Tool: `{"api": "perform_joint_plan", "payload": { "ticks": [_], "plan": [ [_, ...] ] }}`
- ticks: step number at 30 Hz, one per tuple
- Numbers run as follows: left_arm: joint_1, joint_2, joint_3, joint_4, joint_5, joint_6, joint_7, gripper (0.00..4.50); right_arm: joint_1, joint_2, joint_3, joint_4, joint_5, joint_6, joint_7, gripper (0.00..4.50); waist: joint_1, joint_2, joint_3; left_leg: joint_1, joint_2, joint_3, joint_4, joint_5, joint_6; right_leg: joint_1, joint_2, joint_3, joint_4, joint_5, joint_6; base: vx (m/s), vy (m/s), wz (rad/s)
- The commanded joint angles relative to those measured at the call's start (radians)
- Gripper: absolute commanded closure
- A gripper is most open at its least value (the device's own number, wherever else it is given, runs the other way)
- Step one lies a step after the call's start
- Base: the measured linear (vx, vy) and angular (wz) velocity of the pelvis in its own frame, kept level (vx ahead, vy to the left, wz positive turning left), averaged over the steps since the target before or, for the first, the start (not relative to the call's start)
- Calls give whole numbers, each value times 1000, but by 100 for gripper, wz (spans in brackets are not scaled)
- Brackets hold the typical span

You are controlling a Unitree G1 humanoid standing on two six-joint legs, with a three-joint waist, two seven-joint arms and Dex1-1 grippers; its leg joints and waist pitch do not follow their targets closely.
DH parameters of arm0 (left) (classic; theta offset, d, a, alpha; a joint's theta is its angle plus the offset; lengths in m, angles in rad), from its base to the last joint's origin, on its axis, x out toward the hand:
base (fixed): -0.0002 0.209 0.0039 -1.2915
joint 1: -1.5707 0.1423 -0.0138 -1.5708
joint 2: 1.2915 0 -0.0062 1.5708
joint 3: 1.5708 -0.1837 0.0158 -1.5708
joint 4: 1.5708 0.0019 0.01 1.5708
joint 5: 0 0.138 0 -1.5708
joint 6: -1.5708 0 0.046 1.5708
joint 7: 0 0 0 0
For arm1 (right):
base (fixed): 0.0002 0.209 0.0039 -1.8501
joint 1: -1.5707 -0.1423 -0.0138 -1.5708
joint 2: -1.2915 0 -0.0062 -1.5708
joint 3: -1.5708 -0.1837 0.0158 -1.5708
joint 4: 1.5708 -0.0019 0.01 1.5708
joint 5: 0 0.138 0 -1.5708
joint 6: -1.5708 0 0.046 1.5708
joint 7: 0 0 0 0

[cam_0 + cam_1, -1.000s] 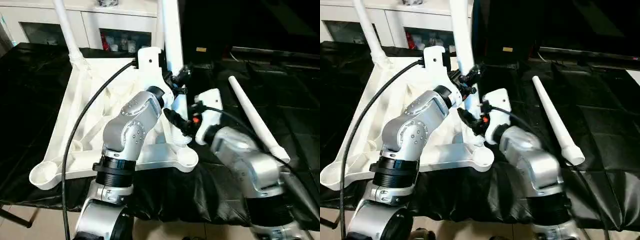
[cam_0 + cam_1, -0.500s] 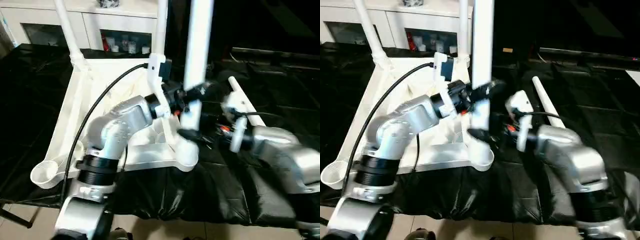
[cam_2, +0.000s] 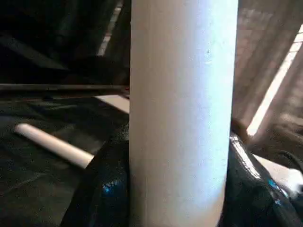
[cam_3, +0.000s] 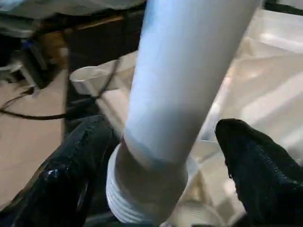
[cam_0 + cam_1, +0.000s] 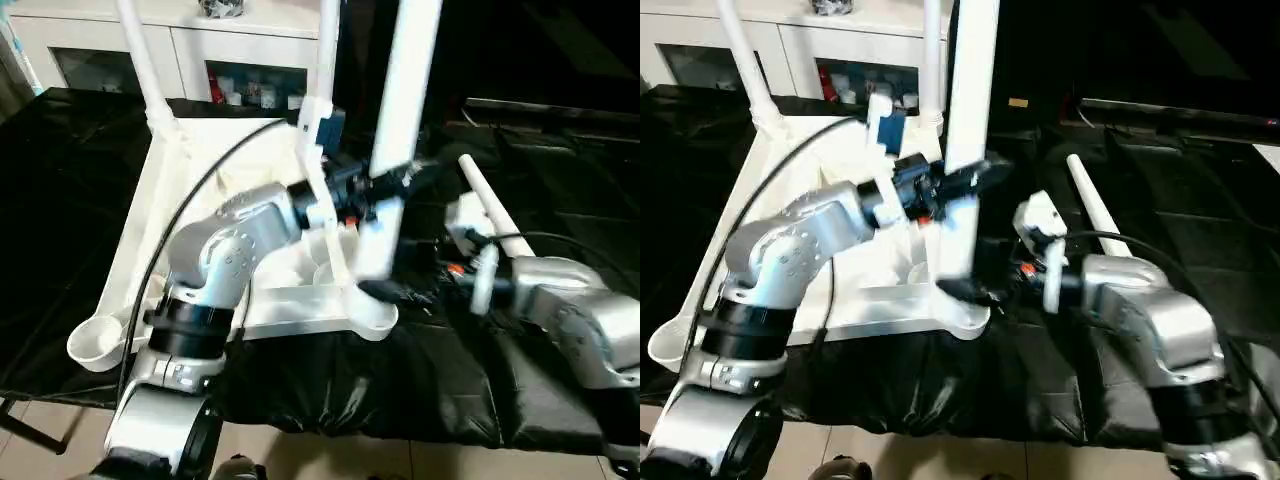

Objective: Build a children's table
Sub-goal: Pick table leg

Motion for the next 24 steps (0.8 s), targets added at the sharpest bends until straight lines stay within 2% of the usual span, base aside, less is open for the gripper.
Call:
{"api": "perform_joint_plan", "payload": {
  "ticks": [1,3,9,18,20,23,24],
  "plan": [
    [-17,-6,-14,-9,15,-12,10,264,-13,6,-9,10,-4,24,-31,54,1,-17,-80,26,11,-6,-68,-237,-11,46,-34,18,-71,-341,-150,0,0,0],
    [-6,-10,-29,-29,15,-13,4,264,-15,30,-16,8,16,63,-60,54,3,-14,-82,25,12,-6,-68,-219,-9,47,-33,18,-67,-315,-158,0,0,0],
    [8,-16,-48,-50,12,-11,-19,265,-24,55,-29,26,41,107,-92,54,4,-14,-84,24,12,-5,-66,-199,-6,50,-33,19,-60,-262,-177,0,0,0],
    [22,-9,-72,-75,-7,-3,-57,265,-29,38,-22,18,66,140,-57,54,4,-16,-81,25,13,-4,-67,-218,-10,47,-35,19,-66,-315,-156,0,0,0],
    [23,-10,-71,-74,-7,-3,-57,265,-29,32,-16,17,67,141,-52,88,4,-16,-80,26,12,-3,-67,-220,-12,47,-34,20,-67,-319,-153,0,0,0],
    [23,-11,-71,-74,-7,-1,-59,265,-30,28,-13,15,70,143,-46,88,4,-16,-80,24,12,-4,-68,-222,-14,48,-35,19,-67,-325,-149,0,0,0],
    [24,-12,-71,-75,-7,0,-61,265,-29,26,-10,12,72,145,-40,113,4,-17,-80,25,13,-4,-68,-225,-13,47,-35,19,-68,-332,-147,0,0,0]
  ]
}}
